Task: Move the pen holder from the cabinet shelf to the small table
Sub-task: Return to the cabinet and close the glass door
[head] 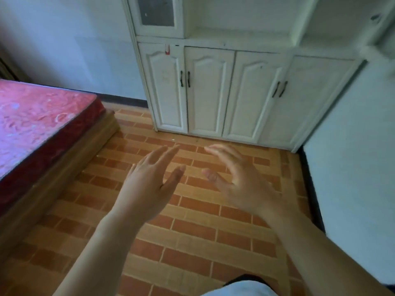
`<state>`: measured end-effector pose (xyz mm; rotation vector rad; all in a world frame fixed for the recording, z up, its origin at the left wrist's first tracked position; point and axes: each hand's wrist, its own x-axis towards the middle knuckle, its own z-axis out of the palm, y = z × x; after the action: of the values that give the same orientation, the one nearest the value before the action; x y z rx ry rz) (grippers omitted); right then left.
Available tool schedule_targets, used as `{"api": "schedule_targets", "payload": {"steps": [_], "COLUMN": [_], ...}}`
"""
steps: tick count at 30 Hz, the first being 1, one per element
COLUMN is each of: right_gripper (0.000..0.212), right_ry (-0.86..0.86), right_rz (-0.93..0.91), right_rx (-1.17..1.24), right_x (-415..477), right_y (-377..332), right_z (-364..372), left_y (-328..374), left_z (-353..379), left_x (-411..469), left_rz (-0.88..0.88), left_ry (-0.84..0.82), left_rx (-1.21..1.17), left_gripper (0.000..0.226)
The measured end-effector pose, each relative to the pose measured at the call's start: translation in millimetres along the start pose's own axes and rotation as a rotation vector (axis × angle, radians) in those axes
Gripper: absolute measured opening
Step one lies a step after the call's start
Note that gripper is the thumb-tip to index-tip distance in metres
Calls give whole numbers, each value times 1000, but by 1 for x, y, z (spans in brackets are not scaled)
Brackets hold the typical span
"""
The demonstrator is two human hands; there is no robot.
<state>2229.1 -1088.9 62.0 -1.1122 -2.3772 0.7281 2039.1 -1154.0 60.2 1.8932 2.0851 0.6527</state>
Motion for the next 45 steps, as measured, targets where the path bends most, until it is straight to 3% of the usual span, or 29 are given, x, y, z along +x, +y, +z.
{"api": "schedule_targets", "payload": {"steps": [12,30,35,45], "right_gripper": [54,55,62,54], "right_ry": [274,517,604,715], "right_rz": [263,389,425,431], "right_rx": [-30,-136,-187,-286], "right_x": [-51,129,150,183], "right_y": [147,271,300,378], "right_z": [-135,-259,-301,-402], "left_y": [174,255,295,391], "left_z": [87,116,124,162], "left_x": [133,429,490,591], "left_rz": [378,694,814,955], "left_ry": [-162,-119,-125,-93], "left_rx": [40,58,68,5], "left_gripper": [61,65,64,62]}}
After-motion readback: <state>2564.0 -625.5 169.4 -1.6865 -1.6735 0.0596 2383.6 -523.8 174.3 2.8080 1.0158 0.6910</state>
